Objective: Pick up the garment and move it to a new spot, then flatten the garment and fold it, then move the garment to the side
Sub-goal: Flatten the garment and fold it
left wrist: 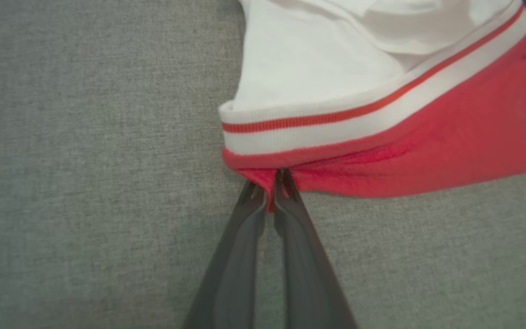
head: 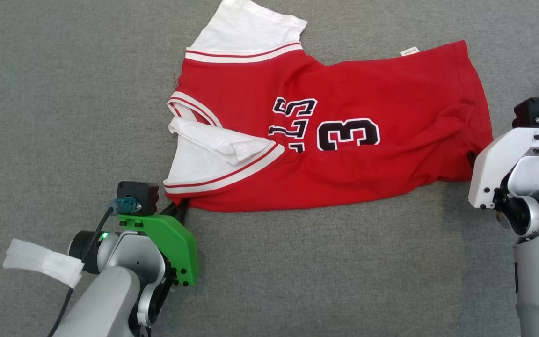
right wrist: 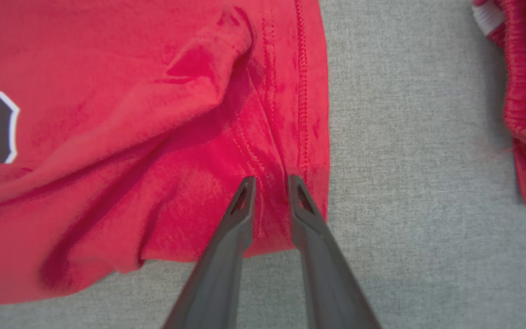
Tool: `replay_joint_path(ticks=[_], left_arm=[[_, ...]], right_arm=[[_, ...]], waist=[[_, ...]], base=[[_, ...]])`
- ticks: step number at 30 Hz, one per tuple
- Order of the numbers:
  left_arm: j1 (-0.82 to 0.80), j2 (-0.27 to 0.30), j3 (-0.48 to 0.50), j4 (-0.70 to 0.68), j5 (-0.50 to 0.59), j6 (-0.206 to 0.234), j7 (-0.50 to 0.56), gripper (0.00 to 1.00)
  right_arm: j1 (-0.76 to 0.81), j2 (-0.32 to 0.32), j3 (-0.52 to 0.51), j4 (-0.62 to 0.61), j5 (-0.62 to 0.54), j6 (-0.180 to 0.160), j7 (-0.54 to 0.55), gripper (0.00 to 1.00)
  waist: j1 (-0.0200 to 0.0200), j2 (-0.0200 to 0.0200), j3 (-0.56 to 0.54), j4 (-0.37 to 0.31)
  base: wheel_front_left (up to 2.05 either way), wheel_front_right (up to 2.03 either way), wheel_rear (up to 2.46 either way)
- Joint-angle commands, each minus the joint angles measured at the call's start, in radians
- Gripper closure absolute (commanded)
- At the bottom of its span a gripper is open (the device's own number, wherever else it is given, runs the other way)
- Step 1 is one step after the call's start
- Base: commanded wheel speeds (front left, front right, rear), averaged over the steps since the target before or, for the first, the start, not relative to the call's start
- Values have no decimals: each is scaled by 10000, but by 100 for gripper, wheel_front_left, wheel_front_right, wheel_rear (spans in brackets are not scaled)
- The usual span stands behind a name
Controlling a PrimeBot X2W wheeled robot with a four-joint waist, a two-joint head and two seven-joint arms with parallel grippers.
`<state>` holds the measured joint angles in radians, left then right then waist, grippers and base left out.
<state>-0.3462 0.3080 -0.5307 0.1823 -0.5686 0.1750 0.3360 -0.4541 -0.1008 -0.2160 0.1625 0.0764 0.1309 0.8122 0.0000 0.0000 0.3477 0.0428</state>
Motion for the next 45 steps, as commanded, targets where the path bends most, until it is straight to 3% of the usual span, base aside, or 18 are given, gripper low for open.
replay_joint_path(ticks=[1, 10, 11, 12, 16, 18, 21, 23, 31, 45], left_arm=[[112, 78, -32, 59, -54, 37, -5, 100], [48, 116, -86, 14, -91, 85, 37, 100], [42, 120, -87, 12, -93, 88, 30, 100], [46, 126, -92, 9, -97, 85, 24, 100], [55, 142, -100, -1, -128, 108, 22, 100], [51, 147, -106, -13, -139, 106, 11, 100], [44, 161, -113, -10, -137, 119, 3, 100], [47, 162, -117, -5, -147, 122, 2, 100], [287, 253, -88, -41, -238, 176, -31, 100], [1548, 1097, -231, -986, -285, 433, 476, 100]], right_arm=[[154, 7, -16, -39, -32, -5, -36, 0], [88, 30, 60, -6, 110, -5, -27, 21], [63, 18, 69, 11, 121, -5, -39, 29], [39, 9, 79, 31, 137, -5, -59, 46], [-10, -14, 118, 100, 170, -5, -36, 68], [-17, -13, 86, 157, 184, -5, -19, 70], [-43, -32, 72, 232, 158, -5, -41, 95], [-55, -29, 61, 244, 168, -5, -87, 100], [445, -91, -122, -191, 381, -5, -113, 100], [2900, 63, -802, -1957, 1307, -5, 643, 100]], waist=[[0, 0, -23, -20], [0, 0, -13, -5], [0, 0, -8, 1], [0, 0, -8, 5], [0, 0, 4, 18], [0, 0, 16, 23], [0, 0, 16, 18], [0, 0, 10, 15], [0, 0, -362, -51], [0, 0, -1246, -114]], base=[[0, 0, 0], [0, 0, 0], [0, 0, 0], [0, 0, 0], [0, 0, 0], [0, 0, 0], [0, 0, 0], [0, 0, 0], [0, 0, 0], [0, 0, 0]])
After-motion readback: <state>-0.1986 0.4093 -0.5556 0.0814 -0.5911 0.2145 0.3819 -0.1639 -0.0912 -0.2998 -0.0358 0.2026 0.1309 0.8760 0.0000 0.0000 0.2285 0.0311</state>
